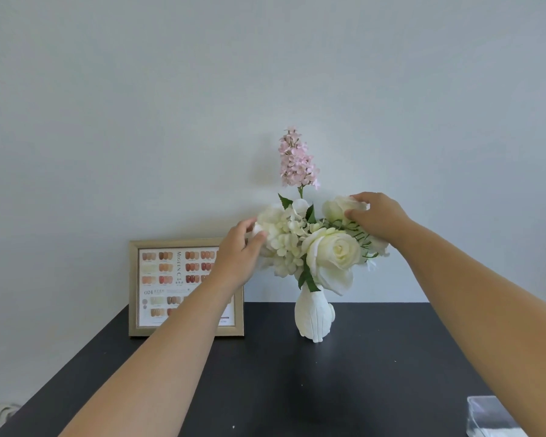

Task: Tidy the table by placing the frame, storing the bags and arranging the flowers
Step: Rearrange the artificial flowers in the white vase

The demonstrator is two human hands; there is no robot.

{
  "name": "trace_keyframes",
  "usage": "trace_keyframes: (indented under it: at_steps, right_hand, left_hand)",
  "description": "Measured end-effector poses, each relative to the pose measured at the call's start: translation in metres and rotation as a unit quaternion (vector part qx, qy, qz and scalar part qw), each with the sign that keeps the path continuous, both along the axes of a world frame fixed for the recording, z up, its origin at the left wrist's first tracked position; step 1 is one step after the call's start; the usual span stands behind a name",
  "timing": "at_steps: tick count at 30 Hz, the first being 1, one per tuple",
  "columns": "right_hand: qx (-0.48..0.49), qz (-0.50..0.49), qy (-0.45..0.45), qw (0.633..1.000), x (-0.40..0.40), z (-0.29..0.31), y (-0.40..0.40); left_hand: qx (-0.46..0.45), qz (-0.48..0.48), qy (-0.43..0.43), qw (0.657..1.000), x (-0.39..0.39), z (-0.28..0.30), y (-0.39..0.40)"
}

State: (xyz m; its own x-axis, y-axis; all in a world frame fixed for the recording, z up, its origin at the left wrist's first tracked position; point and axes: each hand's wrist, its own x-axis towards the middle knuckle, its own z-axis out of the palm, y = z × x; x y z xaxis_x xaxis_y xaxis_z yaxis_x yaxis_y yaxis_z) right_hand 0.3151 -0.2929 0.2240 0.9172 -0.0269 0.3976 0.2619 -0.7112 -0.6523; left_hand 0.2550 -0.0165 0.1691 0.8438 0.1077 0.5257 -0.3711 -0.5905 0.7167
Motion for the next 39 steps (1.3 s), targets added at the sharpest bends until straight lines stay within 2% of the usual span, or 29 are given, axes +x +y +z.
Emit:
trace_keyframes:
  at_steps: [2, 4, 6, 8, 12, 17, 24, 30, 34, 39]
  right_hand:
    - [-0.051, -0.047, -0.028, 0.997, -0.005, -0.001, 0.002]
    - [-0.096, -0.054, -0.093, 0.990, -0.016, -0.003, 0.008]
    - [-0.134, -0.014, -0.133, 0.982, -0.029, -0.005, 0.016]
    - [-0.166, 0.048, -0.131, 0.976, -0.040, -0.005, 0.025]
    - [-0.192, 0.148, -0.103, 0.965, -0.052, 0.007, 0.042]
    - [-0.210, 0.219, -0.008, 0.953, -0.047, 0.015, 0.059]
    - [-0.146, 0.194, -0.055, 0.969, -0.046, -0.001, 0.047]
    - [-0.078, 0.181, -0.053, 0.979, -0.047, -0.007, 0.040]
    - [-0.053, 0.190, -0.046, 0.979, -0.048, -0.013, 0.045]
    - [-0.043, 0.181, -0.055, 0.981, -0.049, -0.014, 0.046]
  left_hand:
    - [-0.019, -0.001, 0.003, 1.000, 0.001, -0.005, 0.001]
    - [-0.071, -0.006, 0.013, 0.997, 0.002, -0.005, 0.002]
    - [-0.150, -0.030, 0.039, 0.987, 0.005, -0.003, 0.001]
    - [-0.208, -0.055, 0.063, 0.975, 0.007, -0.001, 0.000]
    - [-0.238, -0.067, 0.066, 0.967, 0.012, 0.002, -0.002]
    - [-0.193, -0.074, 0.068, 0.976, 0.015, 0.013, -0.003]
    - [-0.111, -0.054, 0.070, 0.990, 0.025, 0.025, -0.001]
    - [-0.117, -0.009, 0.075, 0.990, 0.028, 0.015, 0.001]
    - [-0.129, -0.009, 0.045, 0.991, 0.025, 0.021, -0.016]
    - [-0.078, 0.010, 0.011, 0.997, 0.024, 0.030, -0.037]
